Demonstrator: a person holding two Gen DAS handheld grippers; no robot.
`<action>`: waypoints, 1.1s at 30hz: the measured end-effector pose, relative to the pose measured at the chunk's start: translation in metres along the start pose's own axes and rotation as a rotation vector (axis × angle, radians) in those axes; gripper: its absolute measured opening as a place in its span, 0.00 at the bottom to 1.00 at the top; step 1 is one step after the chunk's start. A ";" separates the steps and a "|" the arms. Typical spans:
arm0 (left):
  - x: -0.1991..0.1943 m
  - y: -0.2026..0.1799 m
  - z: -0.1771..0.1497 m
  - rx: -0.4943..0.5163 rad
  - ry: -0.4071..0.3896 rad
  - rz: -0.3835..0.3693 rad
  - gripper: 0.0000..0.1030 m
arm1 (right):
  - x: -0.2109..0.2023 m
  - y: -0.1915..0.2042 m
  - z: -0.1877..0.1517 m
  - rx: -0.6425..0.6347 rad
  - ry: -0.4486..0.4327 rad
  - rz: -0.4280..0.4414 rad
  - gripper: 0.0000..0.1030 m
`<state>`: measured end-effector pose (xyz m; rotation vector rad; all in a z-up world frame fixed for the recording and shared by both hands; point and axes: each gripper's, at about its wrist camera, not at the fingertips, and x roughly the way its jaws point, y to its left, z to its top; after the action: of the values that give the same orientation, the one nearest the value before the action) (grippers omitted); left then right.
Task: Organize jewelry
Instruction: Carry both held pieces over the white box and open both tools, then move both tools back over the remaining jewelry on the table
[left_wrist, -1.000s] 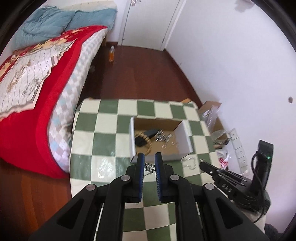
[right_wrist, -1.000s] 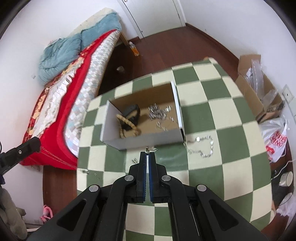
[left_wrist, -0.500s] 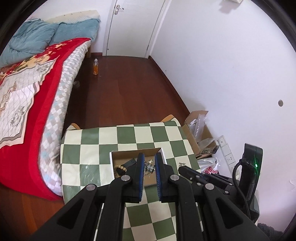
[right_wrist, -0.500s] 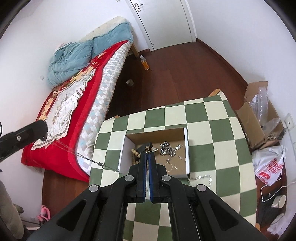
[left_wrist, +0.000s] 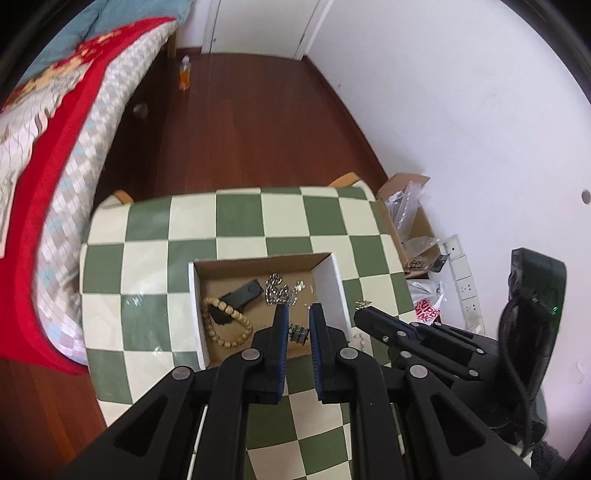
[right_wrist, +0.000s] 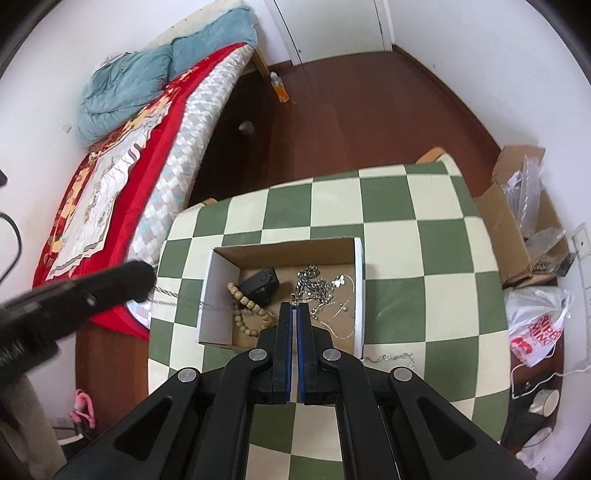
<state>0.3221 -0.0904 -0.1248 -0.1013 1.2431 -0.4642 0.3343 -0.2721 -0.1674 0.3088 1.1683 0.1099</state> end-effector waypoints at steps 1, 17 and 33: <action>0.004 0.002 0.001 -0.007 0.008 0.000 0.08 | 0.004 -0.002 0.001 0.009 0.010 0.004 0.02; 0.036 0.042 0.006 -0.129 0.059 0.198 0.77 | 0.057 -0.021 0.005 0.105 0.216 0.044 0.04; 0.028 0.067 -0.021 -0.062 -0.042 0.518 1.00 | 0.051 -0.002 0.007 -0.055 0.200 -0.261 0.93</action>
<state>0.3278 -0.0375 -0.1781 0.1566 1.1883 0.0254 0.3603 -0.2627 -0.2111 0.0957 1.3917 -0.0572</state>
